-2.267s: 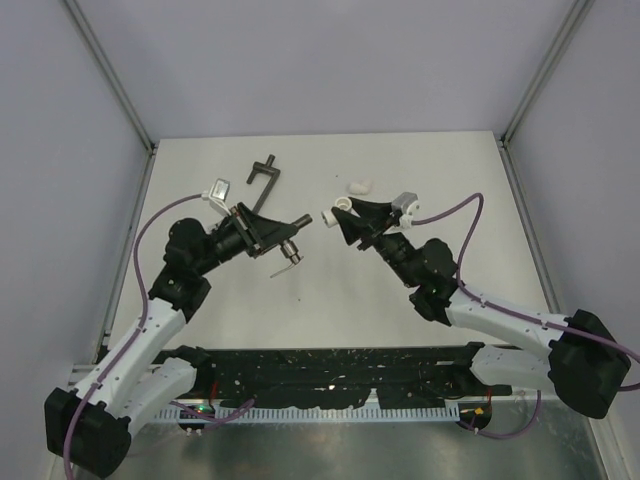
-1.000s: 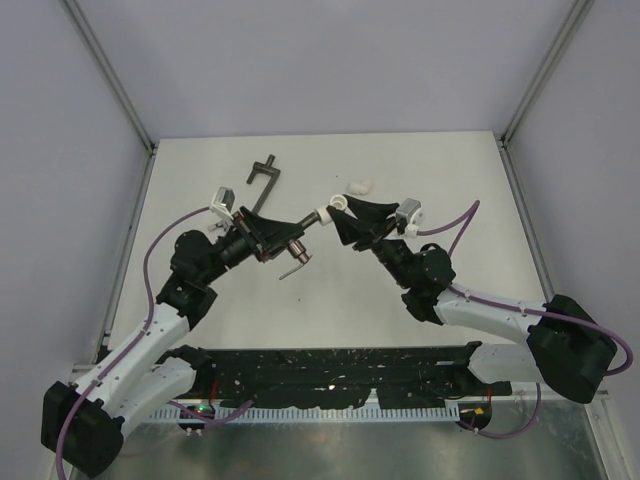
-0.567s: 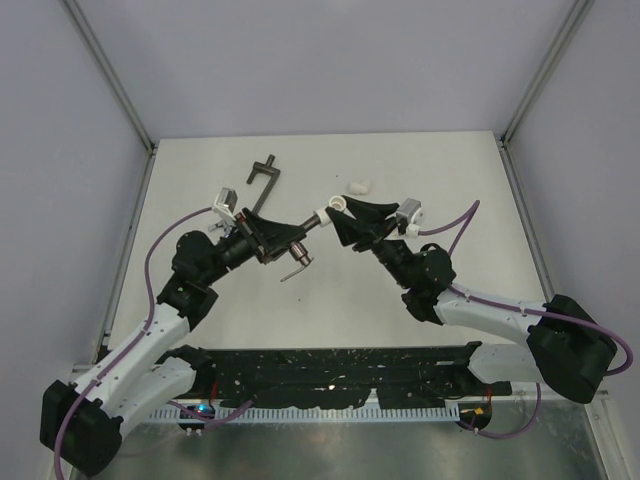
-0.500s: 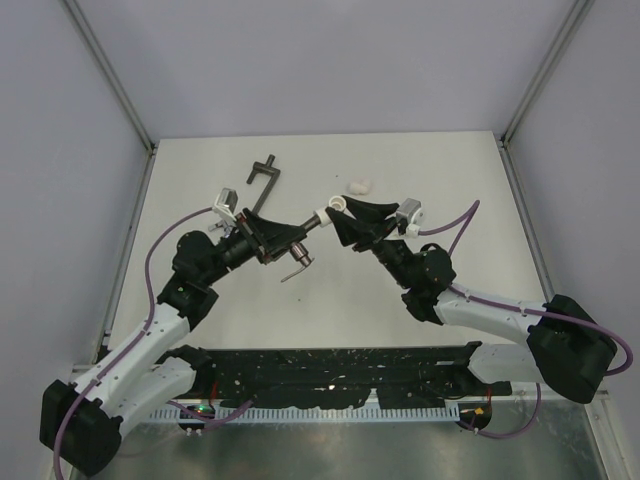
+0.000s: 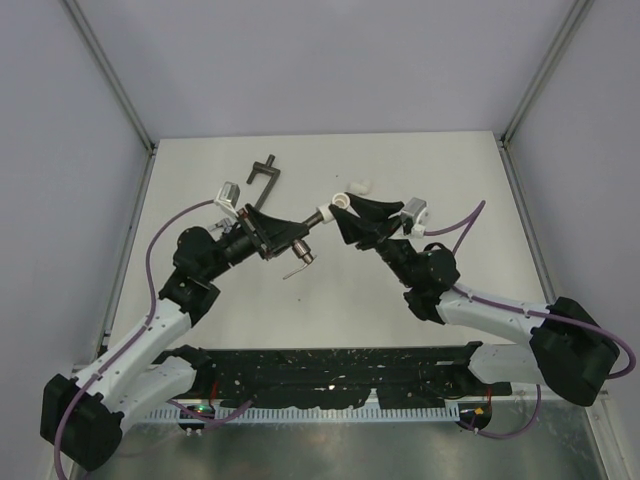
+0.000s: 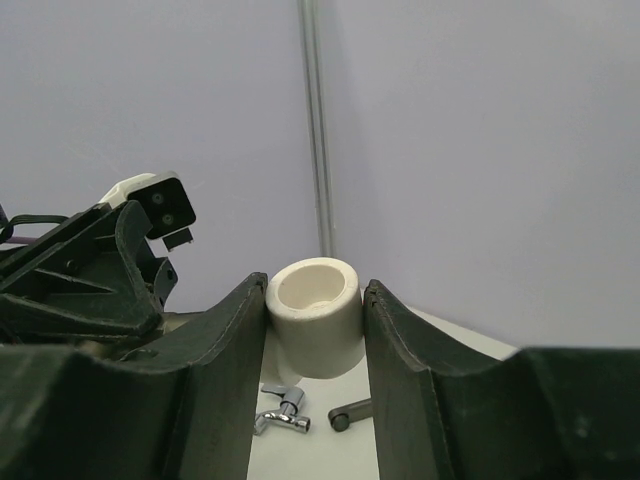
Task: Install the water faucets
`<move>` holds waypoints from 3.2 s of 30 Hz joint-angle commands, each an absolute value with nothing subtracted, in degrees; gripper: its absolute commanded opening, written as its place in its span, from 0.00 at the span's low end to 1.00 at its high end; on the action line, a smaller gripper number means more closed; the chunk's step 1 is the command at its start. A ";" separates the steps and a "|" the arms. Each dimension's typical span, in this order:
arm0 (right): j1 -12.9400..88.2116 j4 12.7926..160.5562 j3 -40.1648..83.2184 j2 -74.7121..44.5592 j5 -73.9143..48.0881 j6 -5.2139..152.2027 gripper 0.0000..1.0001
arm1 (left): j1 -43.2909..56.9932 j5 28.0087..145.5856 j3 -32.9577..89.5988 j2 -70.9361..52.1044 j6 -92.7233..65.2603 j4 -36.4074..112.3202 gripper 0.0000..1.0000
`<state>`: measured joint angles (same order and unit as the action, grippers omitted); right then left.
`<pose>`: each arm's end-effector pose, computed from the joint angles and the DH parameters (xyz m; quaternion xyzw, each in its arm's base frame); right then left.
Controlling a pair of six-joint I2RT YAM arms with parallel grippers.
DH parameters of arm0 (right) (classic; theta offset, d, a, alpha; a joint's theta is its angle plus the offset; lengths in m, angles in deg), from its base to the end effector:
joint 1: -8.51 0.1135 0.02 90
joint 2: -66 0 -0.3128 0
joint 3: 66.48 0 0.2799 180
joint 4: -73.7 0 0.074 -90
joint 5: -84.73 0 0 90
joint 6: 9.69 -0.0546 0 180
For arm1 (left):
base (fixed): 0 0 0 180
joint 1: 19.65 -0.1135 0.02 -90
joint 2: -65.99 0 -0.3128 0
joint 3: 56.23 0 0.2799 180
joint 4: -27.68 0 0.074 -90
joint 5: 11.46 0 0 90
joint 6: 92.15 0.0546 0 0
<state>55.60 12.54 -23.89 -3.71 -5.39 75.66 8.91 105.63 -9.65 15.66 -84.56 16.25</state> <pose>0.1819 0.1958 0.3513 -0.1707 0.4370 0.3858 0.7944 0.1823 -0.1276 0.3524 -0.1325 0.6503 -0.6904 0.2877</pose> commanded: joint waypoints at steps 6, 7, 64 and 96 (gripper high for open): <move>56.67 15.04 -20.36 0.08 -10.28 73.54 0.05 | 9.53 106.31 -4.48 14.66 -76.34 7.89 0.00; 56.67 16.19 -19.75 0.52 -10.37 73.54 0.05 | 9.53 106.48 -4.13 14.75 -75.11 8.24 0.00; 58.17 66.12 2.05 1.14 -17.66 71.78 0.05 | 11.46 121.42 11.26 16.86 0.73 51.57 0.00; 57.99 88.19 13.48 -4.49 -17.40 69.67 0.06 | 23.68 97.53 1.51 20.65 24.33 51.23 0.00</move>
<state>58.27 92.10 12.26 -6.13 -17.54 69.54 23.46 100.49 2.78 20.47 28.24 61.69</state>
